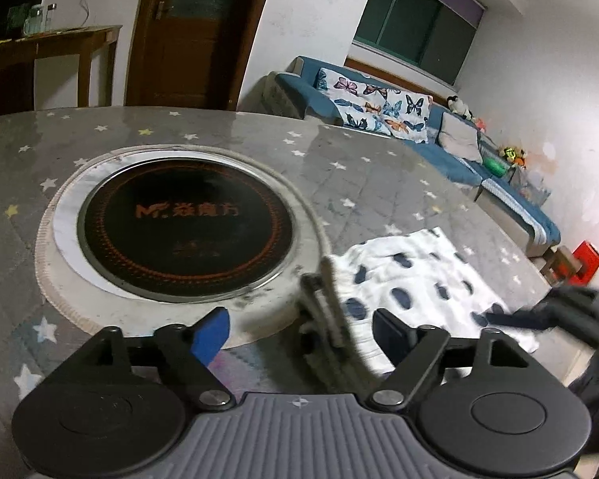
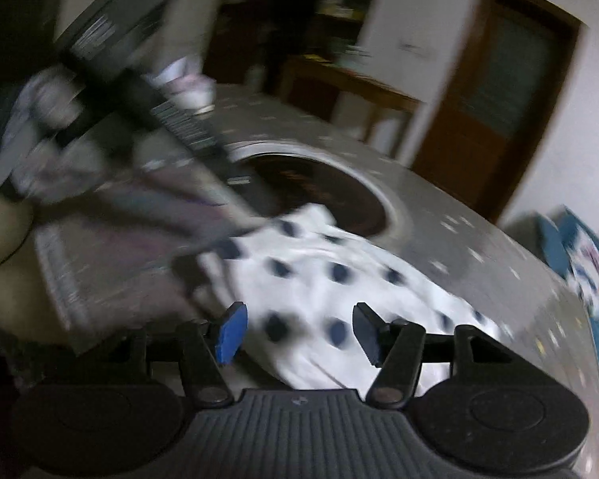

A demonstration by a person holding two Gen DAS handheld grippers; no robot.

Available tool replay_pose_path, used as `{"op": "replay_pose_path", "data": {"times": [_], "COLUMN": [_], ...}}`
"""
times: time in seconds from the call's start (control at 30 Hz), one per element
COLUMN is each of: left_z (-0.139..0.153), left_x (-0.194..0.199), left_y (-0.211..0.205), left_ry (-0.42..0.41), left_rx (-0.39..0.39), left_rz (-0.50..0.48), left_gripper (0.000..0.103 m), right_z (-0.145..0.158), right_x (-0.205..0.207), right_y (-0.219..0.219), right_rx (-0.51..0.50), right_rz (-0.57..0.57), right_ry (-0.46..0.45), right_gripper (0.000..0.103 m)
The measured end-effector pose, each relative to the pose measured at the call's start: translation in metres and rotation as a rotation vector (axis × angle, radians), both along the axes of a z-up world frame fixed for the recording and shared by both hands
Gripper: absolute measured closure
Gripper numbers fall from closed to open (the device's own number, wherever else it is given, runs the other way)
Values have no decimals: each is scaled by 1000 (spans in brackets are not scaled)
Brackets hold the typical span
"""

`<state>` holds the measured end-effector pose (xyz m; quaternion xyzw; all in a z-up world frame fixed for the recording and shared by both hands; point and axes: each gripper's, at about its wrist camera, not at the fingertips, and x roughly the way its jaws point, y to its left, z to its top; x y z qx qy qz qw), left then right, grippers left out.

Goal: Fold clothes

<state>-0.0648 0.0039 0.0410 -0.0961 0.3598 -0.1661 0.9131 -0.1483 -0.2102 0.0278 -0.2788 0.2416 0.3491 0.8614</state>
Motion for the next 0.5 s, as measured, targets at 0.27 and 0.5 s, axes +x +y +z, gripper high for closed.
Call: {"op": "replay_pose_path", "data": {"times": [0.27, 0.5], "left_z": [-3, -15], "left_x": [10, 14], "left_y": [-6, -5], "left_ry": [114, 207], "left_rx": [-126, -252], "left_rz": [58, 102], "left_gripper": [6, 1], "right_z": [-30, -37], "right_x": [-14, -19], "right_y": [48, 58], "right_rx": [-179, -223], "right_rz": [146, 152], "right_ry": [-85, -151], "right_gripper": [45, 66]}}
